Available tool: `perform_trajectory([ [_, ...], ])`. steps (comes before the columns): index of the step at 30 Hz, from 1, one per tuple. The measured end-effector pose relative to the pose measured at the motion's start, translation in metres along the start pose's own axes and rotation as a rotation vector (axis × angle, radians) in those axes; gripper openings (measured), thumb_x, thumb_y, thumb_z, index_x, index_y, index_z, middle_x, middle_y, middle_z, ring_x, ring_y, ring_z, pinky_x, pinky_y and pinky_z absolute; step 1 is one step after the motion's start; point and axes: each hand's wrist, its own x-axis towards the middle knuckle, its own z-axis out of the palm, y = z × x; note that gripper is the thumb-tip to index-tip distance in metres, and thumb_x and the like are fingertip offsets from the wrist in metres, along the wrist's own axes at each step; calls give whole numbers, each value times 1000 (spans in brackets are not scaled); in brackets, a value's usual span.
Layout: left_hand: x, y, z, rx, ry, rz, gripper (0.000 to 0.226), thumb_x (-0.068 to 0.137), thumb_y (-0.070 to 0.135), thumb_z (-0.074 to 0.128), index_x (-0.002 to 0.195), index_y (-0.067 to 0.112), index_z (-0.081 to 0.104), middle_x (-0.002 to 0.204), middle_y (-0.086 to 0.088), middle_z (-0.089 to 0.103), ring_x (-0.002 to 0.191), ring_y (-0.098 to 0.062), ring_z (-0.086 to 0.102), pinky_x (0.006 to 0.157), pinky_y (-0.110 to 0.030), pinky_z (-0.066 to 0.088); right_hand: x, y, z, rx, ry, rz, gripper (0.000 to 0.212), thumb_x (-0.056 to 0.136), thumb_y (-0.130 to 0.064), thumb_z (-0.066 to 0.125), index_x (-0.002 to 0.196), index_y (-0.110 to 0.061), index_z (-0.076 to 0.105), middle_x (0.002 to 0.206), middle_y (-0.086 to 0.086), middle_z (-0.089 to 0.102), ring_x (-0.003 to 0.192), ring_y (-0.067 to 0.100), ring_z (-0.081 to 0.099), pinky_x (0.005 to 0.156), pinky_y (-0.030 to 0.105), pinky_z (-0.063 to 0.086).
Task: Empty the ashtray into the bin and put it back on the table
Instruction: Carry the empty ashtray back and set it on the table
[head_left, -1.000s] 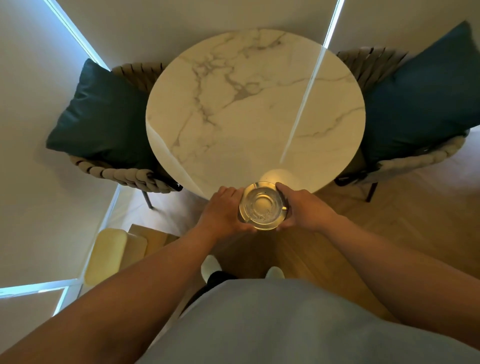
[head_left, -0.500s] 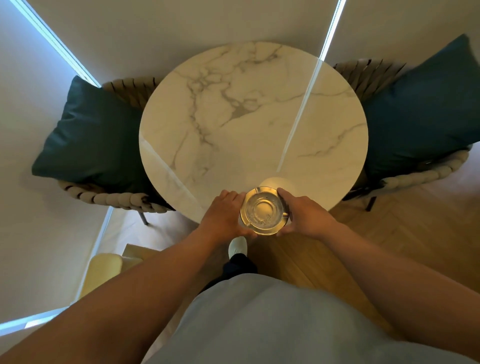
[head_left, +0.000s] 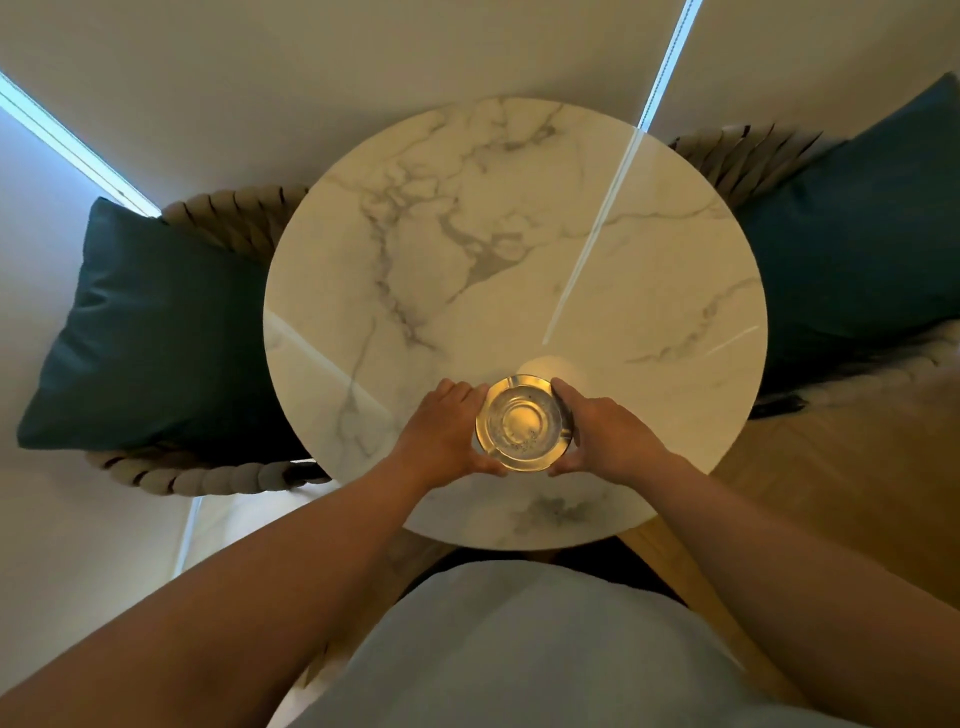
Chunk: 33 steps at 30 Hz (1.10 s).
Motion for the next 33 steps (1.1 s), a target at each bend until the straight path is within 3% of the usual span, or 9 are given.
perform_trajectory([
  [11, 45, -18, -19, -11, 13, -39, 103, 52, 62, 83, 134, 14, 44, 116, -4, 56, 108, -24, 45, 95, -37, 39, 54, 3, -27, -9, -1, -34, 121, 53, -45, 93, 150, -24, 24, 109, 12, 66, 98, 32, 62, 76, 41, 53],
  [23, 119, -42, -30, -7, 57, -73, 103, 53, 63, 81, 135, 11, 44, 118, -4, 56, 109, -25, 44, 96, -37, 39, 133, 19, -63, -27, -15, -46, 122, 57, -48, 90, 153, -28, 18, 115, 10, 64, 103, 31, 61, 84, 45, 53],
  [33, 172, -73, -35, -46, 129, -59, 97, 50, 55, 87, 129, 13, 50, 120, -5, 57, 113, -25, 47, 97, -37, 39, 193, 27, -71, -74, 99, -131, 118, 50, -55, 90, 147, -22, 31, 119, 6, 58, 110, 28, 50, 86, 39, 48],
])
